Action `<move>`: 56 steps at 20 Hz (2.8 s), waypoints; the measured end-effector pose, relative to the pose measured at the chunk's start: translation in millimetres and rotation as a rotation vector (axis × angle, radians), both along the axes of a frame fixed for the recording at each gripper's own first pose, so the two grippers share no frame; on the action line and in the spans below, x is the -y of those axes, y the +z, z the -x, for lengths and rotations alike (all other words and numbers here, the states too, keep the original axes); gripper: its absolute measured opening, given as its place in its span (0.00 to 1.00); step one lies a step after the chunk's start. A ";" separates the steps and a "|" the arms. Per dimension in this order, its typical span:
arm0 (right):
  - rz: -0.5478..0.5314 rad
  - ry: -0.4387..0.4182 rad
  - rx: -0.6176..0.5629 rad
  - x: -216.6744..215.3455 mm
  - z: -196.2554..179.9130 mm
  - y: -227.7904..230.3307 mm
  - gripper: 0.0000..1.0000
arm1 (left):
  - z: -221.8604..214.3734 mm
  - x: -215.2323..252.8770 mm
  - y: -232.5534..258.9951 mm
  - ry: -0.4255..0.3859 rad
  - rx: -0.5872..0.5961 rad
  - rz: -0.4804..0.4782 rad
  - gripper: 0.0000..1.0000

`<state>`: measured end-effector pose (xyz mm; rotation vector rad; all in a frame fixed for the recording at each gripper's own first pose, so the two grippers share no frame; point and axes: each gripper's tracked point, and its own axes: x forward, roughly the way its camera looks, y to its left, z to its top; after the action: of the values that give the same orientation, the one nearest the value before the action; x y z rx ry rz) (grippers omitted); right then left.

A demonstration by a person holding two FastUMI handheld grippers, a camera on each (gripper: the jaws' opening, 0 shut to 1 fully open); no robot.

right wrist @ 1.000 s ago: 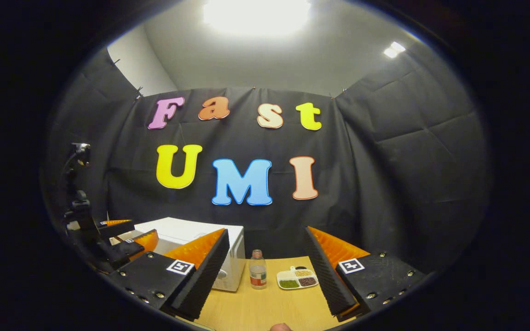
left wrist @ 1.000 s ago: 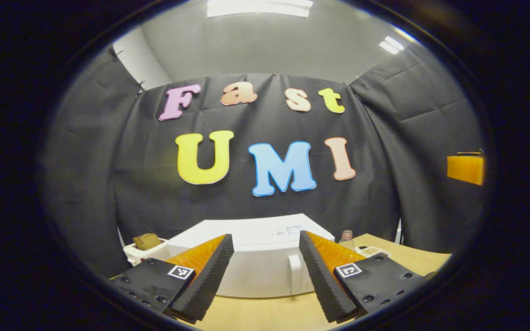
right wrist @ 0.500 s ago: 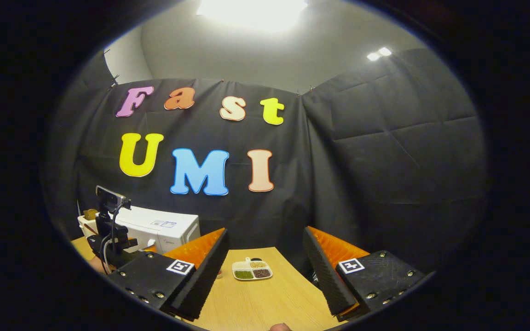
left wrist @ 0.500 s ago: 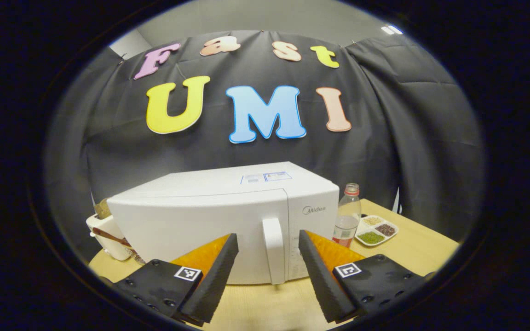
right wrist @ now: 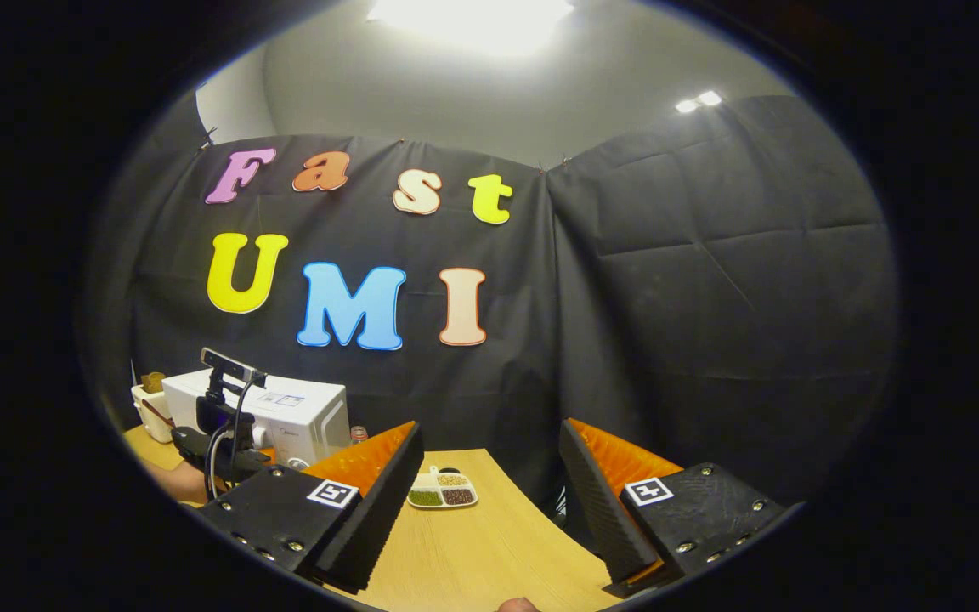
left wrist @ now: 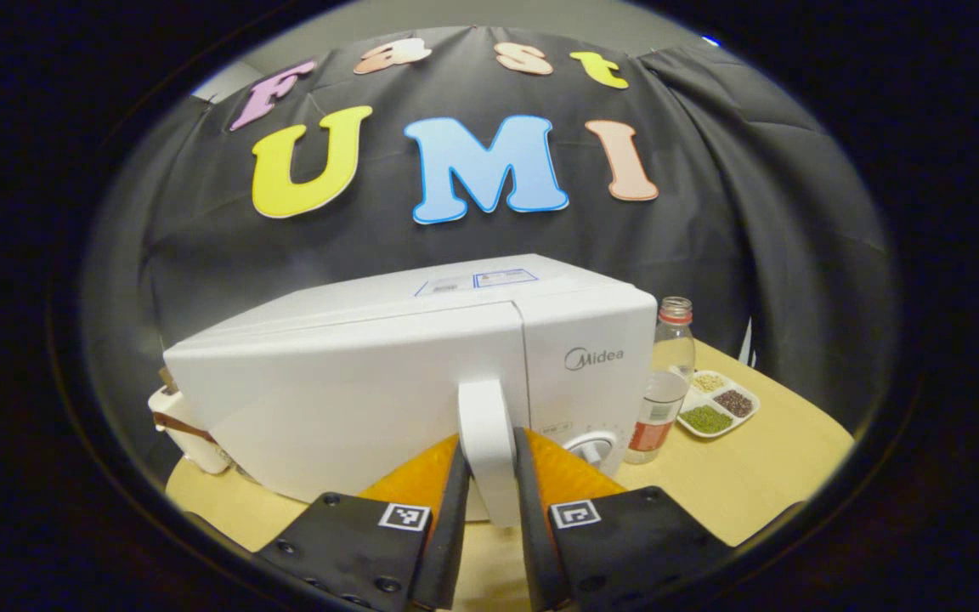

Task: Open the microwave oven with the left hand, put the food in, and close the microwave oven.

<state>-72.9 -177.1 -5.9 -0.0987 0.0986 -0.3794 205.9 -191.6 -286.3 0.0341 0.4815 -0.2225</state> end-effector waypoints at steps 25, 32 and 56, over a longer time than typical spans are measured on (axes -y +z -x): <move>-0.091 0.467 -0.061 -155.7 -68.2 -35.4 0.98 | 160.8 -103.0 24.6 -0.008 -0.057 0.053 0.22; -0.089 0.660 -0.088 -247.0 -85.2 -44.4 0.98 | 212.3 -181.5 28.0 0.118 -0.080 0.030 0.25; 0.025 0.980 -0.528 -367.4 -47.3 -144.0 0.98 | 278.3 -387.3 20.3 0.214 -0.060 0.024 0.75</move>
<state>-25.6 190.3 -150.0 -0.2544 0.5405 0.6345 -72.4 195.7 -266.1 -0.0480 0.5380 -0.0190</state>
